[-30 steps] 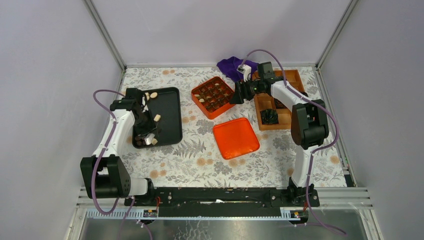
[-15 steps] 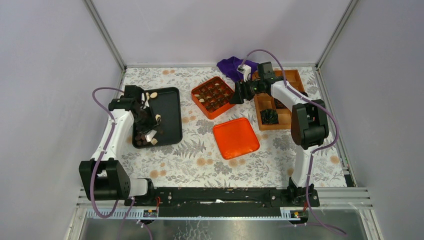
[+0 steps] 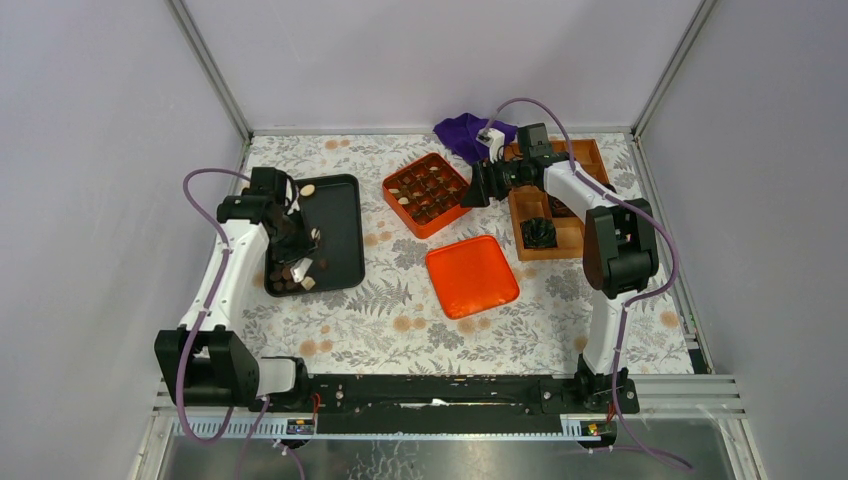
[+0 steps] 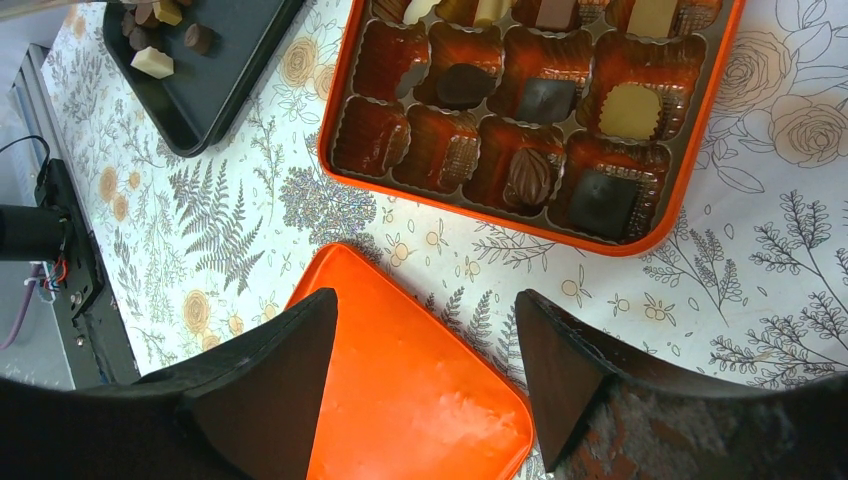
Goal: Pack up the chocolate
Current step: Pick up the fake chocolate from the plate.
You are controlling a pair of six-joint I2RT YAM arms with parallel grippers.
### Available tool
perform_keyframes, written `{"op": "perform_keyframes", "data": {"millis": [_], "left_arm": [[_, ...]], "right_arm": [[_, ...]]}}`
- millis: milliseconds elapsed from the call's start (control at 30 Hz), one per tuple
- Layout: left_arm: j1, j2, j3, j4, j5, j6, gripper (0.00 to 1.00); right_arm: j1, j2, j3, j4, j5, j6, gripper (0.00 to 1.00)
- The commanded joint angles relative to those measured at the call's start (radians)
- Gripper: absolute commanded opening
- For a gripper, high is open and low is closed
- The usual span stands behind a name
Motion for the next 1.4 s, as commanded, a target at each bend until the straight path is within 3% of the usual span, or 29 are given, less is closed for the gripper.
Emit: {"op": "perform_keyframes", "data": {"millis": [0, 267, 933, 1367], "left_arm": [[-0.003, -0.008, -0.007, -0.054, -0.107, 0.016, 0.28], [-0.002, 0.055, 0.030, 0.031, -0.120, 0.094, 0.34], [-0.003, 0.171, 0.132, 0.068, -0.235, 0.301, 0.45], [0.000, 0.243, 0.134, 0.098, -0.214, 0.333, 0.49]], "right_arm": [[-0.005, -0.062, 0.013, 0.010, -0.030, 0.006, 0.73], [-0.004, -0.060, 0.007, 0.016, -0.033, 0.010, 0.73], [-0.007, -0.056, 0.007, 0.015, -0.030, 0.008, 0.73], [-0.010, -0.059, 0.008, 0.011, -0.027, 0.005, 0.73]]}}
